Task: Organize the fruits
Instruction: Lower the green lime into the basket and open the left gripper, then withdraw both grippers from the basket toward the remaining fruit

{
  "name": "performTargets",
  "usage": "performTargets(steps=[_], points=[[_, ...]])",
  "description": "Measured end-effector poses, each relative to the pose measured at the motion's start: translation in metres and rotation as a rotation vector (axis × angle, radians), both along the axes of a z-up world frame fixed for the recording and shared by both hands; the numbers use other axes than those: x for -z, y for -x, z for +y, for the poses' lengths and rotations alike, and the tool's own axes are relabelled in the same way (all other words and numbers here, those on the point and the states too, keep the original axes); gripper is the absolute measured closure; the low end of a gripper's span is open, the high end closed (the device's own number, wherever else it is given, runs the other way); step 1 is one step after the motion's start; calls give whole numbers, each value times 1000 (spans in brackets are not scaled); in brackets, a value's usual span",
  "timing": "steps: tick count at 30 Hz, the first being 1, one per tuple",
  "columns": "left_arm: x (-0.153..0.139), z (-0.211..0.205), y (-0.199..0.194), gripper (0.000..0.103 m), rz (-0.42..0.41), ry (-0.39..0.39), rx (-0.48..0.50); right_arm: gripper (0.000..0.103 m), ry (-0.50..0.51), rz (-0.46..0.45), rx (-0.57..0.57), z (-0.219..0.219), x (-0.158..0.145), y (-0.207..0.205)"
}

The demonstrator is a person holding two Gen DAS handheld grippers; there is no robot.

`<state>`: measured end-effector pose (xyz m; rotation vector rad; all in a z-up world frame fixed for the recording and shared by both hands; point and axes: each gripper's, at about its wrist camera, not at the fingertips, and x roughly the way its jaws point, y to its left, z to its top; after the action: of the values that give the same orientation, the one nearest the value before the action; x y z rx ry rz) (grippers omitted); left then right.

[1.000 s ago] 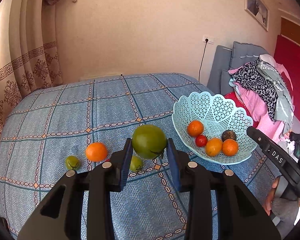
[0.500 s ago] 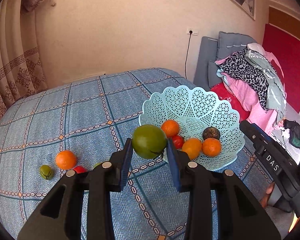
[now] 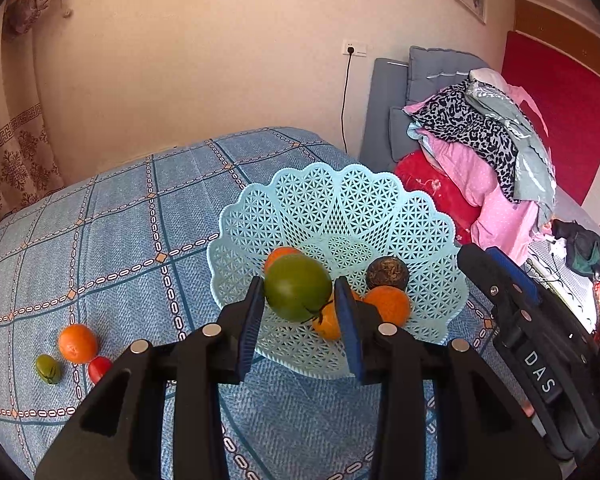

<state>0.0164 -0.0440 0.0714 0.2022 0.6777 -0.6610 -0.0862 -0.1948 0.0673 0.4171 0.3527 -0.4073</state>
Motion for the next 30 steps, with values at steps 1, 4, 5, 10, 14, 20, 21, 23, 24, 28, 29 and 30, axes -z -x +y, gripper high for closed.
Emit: performTargets(steps=[1, 4, 5, 10, 14, 20, 21, 23, 24, 28, 29, 30], points=[[0, -1, -1, 46, -4, 3, -3, 67, 0, 0, 0, 0, 0, 0], [0, 2, -2, 45, -11, 11, -16, 67, 7, -1, 3, -1, 0, 1], [1, 4, -4, 45, -10, 13, -21, 67, 5, -2, 2, -1, 1, 1], [1, 17, -9, 45, -4, 18, -54, 67, 7, -2, 3, 0, 1, 1], [1, 24, -12, 44, 3, 25, -74, 67, 16, 2, 1, 2, 1, 0], [0, 33, -11, 40, 4, 34, -93, 65, 19, 4, 5, 3, 1, -1], [-1, 35, -11, 39, 3, 37, -97, 65, 21, 5, 4, 3, 1, -1], [-3, 38, -11, 33, 3, 43, -106, 65, 25, 8, 0, 4, 1, -1], [-4, 41, -10, 32, 1, 47, -111, 65, 27, 9, -1, 5, 2, -2], [-6, 49, -10, 31, -1, 55, -127, 65, 35, 8, -4, 8, 1, -1], [-6, 51, -10, 31, -2, 56, -132, 65, 36, 7, -5, 8, 1, -1], [-6, 53, -10, 31, -2, 58, -137, 65, 37, 8, -6, 8, 1, -1]])
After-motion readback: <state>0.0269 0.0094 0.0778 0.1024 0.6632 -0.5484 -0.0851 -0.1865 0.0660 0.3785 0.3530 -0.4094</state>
